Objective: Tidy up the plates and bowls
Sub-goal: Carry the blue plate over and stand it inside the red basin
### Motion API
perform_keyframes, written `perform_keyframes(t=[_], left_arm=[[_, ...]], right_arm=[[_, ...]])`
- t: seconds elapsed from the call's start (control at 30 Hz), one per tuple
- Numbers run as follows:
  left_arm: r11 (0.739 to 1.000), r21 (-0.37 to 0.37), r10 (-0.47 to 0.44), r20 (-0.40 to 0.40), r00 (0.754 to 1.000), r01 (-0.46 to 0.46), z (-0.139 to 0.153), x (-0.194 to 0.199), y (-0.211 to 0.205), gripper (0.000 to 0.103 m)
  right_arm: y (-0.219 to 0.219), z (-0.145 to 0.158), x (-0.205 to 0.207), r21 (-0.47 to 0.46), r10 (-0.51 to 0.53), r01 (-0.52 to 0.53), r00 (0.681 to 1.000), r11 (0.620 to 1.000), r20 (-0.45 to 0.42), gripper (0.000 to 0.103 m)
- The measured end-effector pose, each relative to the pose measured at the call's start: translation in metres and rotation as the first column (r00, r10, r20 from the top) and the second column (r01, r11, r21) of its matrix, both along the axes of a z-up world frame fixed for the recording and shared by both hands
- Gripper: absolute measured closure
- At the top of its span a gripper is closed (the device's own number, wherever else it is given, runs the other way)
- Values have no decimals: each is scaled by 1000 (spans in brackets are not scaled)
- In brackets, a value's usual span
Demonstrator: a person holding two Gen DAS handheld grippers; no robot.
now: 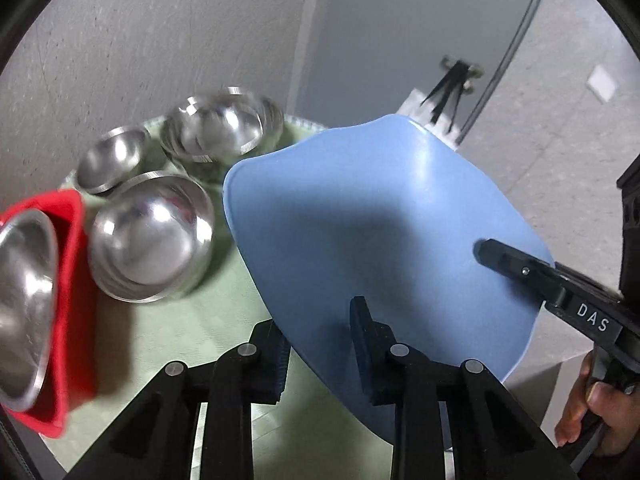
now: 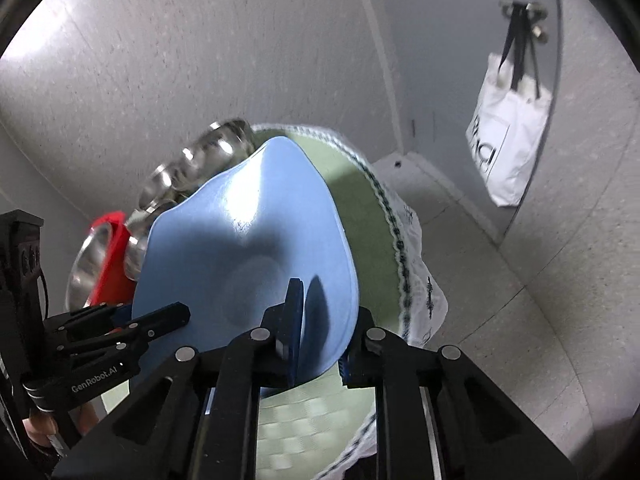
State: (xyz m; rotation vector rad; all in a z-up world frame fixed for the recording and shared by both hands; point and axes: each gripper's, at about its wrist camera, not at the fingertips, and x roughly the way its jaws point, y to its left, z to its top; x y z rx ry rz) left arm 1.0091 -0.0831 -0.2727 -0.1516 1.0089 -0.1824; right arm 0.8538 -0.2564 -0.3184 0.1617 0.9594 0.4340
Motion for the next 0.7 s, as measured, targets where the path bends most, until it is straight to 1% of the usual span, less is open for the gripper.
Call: perform_keyframes(t=[0.13,0.23,0.27,0.33,0.47,0.6,0.7], left_arm=[[1000,-17,-9,77,997,10,32,-27,46,79],[1000,-8,2,115,993,-1,49,-49,86,79],[1000,-6,10,126,992,-9,54,-58,102,79],[1000,-5,28,139,990,-28,62,-72,130,79],[996,13,82,159,984,-85,73,-101,186,79],[989,-3,149,151,977,-151,74,-126,240,79],[980,1,199,133,971,-201,69,-140,281,79]], right_arm=[[32,35,-29,13,-17,16,998,1000,69,88],[63,51,-46,29,-12,9,994,1000,112,88],[79,54,-54,37,-5,1,993,999,122,88],[101,57,-64,52,0,-7,991,999,135,88],[156,60,-80,69,42,-52,989,996,140,87],[210,59,-89,79,107,-118,986,990,127,86],[249,52,-91,80,159,-168,982,983,105,85]])
